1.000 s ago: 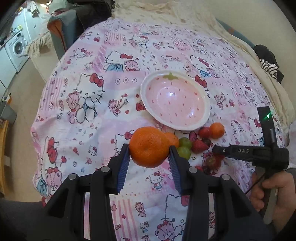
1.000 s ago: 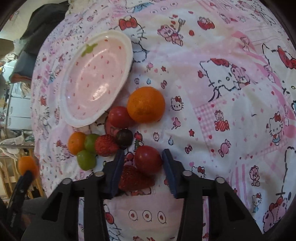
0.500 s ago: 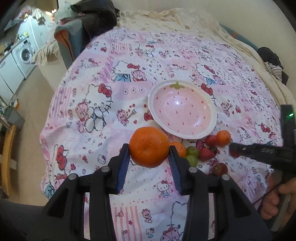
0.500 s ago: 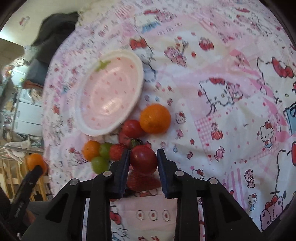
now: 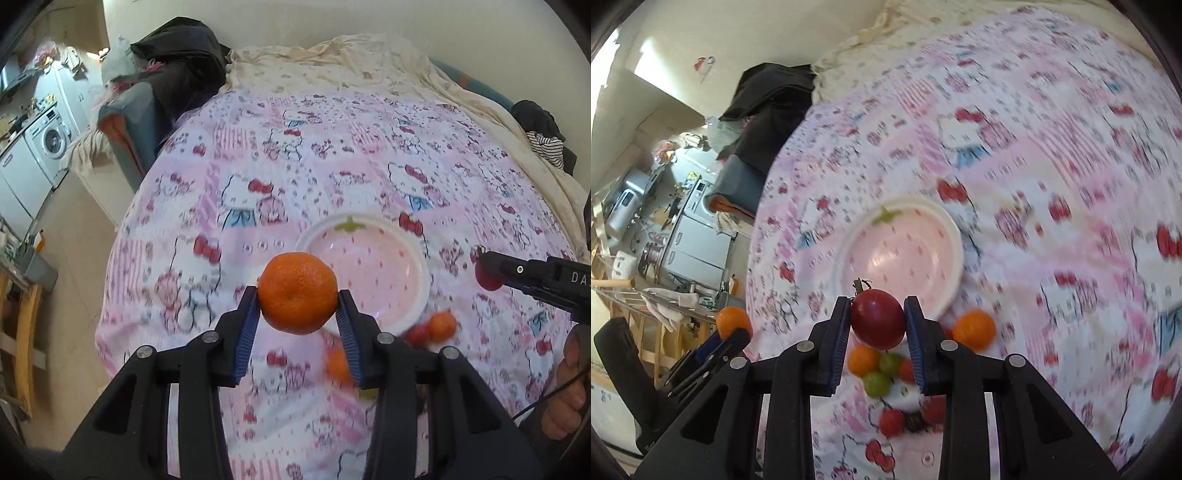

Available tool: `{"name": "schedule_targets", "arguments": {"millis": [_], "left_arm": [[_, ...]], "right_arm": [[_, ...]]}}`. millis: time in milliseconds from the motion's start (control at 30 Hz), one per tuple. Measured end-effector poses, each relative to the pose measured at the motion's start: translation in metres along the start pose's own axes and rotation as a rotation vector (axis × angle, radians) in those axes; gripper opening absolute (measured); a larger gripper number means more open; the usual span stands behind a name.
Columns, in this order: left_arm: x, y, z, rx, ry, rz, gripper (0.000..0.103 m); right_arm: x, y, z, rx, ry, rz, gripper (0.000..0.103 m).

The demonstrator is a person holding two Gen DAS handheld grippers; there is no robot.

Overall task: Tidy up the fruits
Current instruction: 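Carry the orange and the red plum over the white plate with both tools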

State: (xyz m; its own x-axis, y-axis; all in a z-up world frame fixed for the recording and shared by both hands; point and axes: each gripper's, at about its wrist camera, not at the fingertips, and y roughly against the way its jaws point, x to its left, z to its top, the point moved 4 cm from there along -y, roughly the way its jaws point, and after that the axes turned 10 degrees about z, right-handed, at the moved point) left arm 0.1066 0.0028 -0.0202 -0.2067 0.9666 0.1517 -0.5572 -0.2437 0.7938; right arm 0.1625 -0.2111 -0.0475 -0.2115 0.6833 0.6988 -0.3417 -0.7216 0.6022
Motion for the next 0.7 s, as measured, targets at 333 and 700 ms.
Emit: {"name": "schedule_targets", "arguments": {"millis": [333,700], "left_arm": [[-0.025,-0.062,0.038,0.051,-0.049,0.007,0.038],[-0.057,-0.138,0.01,0.164,-0.112,-0.074,0.038]], "right_arm": [[-0.009,-0.049,0.049,0.052,0.068,-0.064,0.031],[-0.065,-0.109,0.032,0.183,0.051,-0.155,0.031]]}}
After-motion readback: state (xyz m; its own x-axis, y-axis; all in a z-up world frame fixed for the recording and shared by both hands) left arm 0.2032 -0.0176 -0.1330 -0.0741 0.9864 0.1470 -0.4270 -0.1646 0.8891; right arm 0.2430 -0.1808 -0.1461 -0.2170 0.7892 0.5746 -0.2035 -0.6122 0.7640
